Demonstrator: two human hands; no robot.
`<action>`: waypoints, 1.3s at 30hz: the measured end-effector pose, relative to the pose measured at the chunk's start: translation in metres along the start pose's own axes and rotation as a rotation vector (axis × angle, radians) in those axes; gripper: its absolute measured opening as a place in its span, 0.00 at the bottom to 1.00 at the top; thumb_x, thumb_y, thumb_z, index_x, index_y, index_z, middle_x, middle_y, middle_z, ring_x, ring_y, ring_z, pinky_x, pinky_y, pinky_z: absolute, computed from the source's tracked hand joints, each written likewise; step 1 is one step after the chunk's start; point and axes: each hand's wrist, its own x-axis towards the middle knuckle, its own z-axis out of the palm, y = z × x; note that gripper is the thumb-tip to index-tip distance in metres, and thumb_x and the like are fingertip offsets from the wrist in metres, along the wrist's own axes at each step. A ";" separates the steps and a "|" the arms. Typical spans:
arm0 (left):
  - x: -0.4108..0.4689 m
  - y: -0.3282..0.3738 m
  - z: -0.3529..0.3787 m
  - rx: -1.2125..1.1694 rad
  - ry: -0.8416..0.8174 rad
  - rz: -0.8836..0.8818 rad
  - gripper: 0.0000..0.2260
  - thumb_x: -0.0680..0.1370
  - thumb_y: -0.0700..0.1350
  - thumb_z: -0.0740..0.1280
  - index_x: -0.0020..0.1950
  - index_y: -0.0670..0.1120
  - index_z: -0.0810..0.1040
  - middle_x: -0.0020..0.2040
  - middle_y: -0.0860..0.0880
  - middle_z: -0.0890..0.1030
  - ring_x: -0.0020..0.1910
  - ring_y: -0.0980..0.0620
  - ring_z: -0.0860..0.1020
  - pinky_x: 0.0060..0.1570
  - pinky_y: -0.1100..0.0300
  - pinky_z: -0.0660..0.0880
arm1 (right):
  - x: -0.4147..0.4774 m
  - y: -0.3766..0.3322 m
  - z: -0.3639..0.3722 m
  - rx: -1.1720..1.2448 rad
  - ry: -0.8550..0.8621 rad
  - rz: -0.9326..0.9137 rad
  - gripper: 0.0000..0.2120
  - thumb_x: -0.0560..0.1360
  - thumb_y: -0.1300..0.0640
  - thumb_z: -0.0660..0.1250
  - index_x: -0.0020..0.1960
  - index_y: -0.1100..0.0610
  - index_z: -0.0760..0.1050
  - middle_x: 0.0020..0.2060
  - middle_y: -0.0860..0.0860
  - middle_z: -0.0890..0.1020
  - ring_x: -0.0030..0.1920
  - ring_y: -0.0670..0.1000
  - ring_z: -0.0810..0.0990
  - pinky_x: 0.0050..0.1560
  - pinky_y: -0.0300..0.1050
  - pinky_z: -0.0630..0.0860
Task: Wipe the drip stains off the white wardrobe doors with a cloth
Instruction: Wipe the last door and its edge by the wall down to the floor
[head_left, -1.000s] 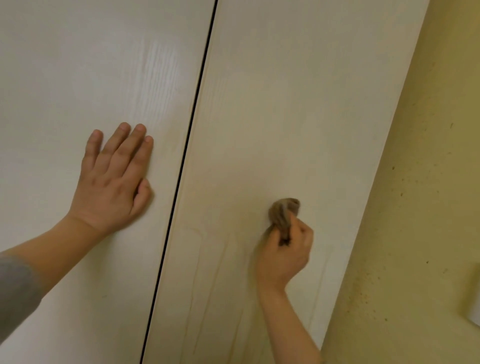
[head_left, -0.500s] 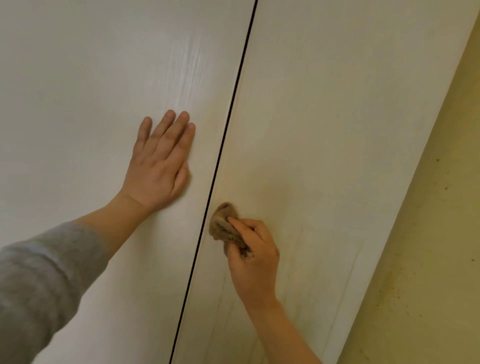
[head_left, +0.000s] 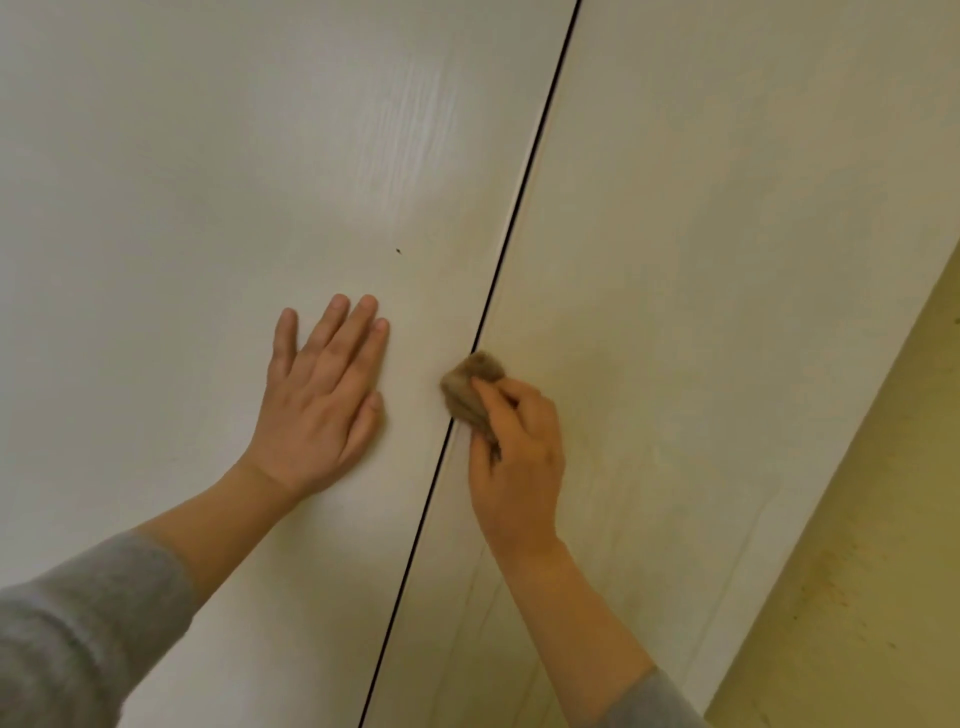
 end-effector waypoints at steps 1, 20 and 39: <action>-0.002 -0.001 0.002 0.006 -0.002 0.002 0.26 0.81 0.47 0.54 0.78 0.39 0.61 0.78 0.39 0.61 0.78 0.39 0.57 0.74 0.34 0.49 | -0.015 0.002 0.001 -0.006 -0.035 -0.034 0.16 0.73 0.64 0.63 0.59 0.61 0.81 0.54 0.52 0.76 0.54 0.54 0.75 0.56 0.41 0.72; -0.012 -0.006 0.017 0.083 0.026 0.047 0.28 0.81 0.49 0.53 0.79 0.39 0.58 0.79 0.39 0.58 0.80 0.40 0.53 0.76 0.36 0.48 | -0.013 0.023 -0.017 -0.090 0.149 0.150 0.19 0.71 0.72 0.60 0.56 0.61 0.82 0.52 0.55 0.81 0.55 0.52 0.76 0.62 0.33 0.67; -0.014 -0.006 0.018 0.084 0.050 0.055 0.28 0.82 0.50 0.51 0.80 0.39 0.57 0.80 0.39 0.56 0.80 0.40 0.52 0.76 0.36 0.46 | -0.005 0.057 -0.049 -0.160 0.132 0.159 0.22 0.67 0.72 0.61 0.58 0.61 0.81 0.52 0.56 0.81 0.55 0.54 0.78 0.59 0.40 0.73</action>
